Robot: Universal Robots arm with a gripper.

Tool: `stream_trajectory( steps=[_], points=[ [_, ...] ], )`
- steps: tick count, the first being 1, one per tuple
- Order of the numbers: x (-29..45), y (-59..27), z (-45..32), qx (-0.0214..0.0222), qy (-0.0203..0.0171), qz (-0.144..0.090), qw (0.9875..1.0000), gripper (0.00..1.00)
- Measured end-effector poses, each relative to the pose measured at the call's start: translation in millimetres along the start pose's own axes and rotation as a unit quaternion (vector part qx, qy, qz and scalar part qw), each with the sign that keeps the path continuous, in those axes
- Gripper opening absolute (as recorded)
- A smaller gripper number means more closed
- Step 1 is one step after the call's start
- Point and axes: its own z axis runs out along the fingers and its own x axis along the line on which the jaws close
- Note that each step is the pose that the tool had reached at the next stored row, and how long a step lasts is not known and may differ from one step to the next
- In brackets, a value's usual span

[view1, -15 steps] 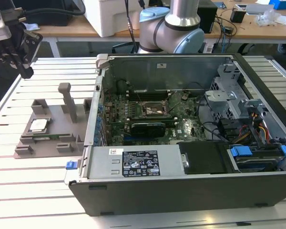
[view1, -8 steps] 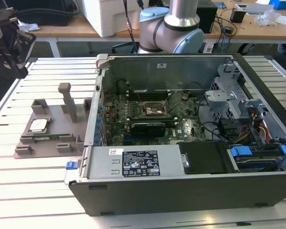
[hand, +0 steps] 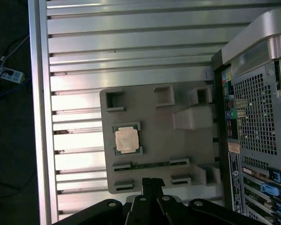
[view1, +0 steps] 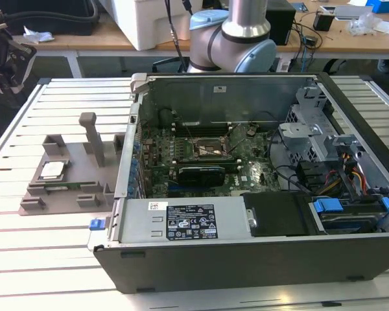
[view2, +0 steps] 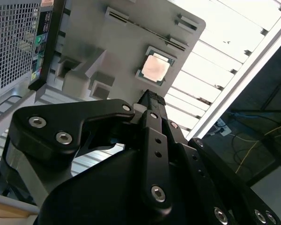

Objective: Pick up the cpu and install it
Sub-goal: 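Reach for the cpu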

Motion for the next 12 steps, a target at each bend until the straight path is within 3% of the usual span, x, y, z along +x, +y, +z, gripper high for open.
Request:
stream_trajectory(
  steps=[12],
  points=[
    [16.4, -1.2, -0.5, 0.0000, 0.0000, 0.000, 1.0000, 0.11]
  ],
)
